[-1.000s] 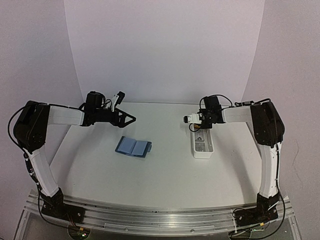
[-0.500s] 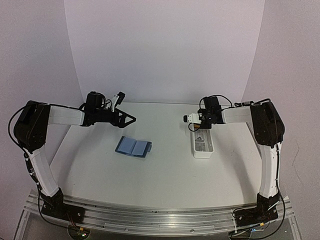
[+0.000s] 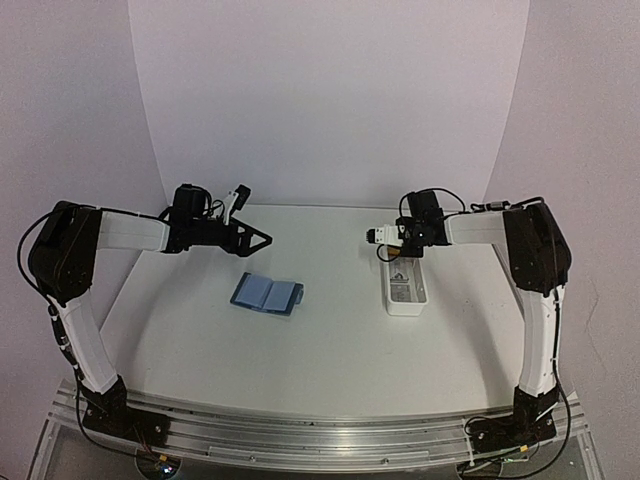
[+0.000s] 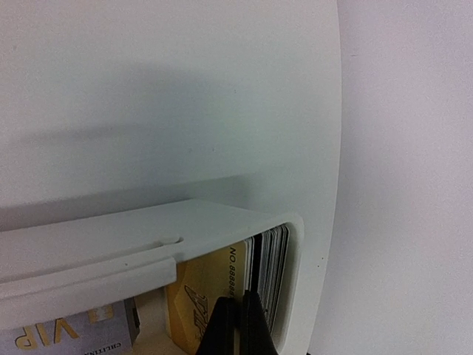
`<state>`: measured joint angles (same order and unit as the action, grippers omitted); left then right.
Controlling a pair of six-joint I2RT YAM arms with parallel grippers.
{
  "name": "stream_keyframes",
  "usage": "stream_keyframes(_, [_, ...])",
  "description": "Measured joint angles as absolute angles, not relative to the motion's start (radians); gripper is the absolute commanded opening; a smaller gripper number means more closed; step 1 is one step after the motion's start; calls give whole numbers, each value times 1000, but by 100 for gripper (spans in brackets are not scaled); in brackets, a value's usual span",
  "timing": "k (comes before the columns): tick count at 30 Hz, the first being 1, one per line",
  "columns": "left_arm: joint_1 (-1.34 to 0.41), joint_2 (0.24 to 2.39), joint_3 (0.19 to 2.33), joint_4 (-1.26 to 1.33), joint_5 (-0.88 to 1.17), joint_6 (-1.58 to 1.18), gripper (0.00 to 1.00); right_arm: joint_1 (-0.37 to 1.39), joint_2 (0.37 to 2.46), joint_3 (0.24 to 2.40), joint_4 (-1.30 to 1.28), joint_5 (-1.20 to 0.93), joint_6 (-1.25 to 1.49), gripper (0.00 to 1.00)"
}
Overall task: Put the credit cards into the card holder
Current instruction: Pick up the credit card from the storage box.
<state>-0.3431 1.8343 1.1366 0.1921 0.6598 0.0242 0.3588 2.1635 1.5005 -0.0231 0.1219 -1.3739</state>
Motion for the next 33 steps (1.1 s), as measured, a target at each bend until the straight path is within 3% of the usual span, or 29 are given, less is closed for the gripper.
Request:
stream_keyframes(17, [-343, 1834, 1137, 192, 660, 21, 99, 359, 2158, 1545, -139, 88, -1334, 0])
stream_keyframes(33, [-343, 1834, 1137, 191, 659, 21, 99, 359, 2158, 1545, -148, 86, -1331, 10])
